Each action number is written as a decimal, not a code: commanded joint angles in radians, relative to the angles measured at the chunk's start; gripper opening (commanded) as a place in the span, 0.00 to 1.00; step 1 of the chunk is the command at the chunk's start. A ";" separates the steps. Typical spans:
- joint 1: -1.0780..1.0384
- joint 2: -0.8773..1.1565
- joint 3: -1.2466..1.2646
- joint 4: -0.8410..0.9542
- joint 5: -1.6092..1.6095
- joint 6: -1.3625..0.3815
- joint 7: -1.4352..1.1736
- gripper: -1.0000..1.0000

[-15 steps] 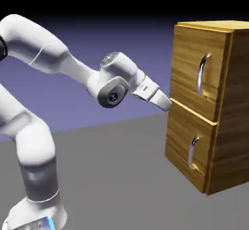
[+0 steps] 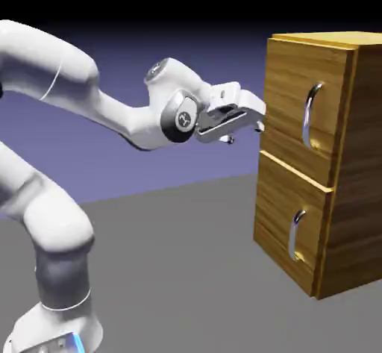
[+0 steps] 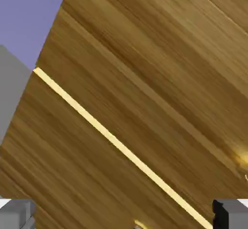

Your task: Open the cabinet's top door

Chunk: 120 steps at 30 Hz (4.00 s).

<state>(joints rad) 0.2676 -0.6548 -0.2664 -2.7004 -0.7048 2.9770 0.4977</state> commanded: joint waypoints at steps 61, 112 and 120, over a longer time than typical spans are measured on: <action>0.900 -0.135 -0.889 0.445 -2.192 -0.222 -0.650 0.00; 0.133 0.090 0.542 0.107 -0.743 -1.325 -0.812 0.00; 0.126 0.317 0.708 0.321 -0.556 -1.673 -0.767 0.00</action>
<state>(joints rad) 0.3939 -0.3378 0.4416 -2.3791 -1.2599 1.3028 -0.2692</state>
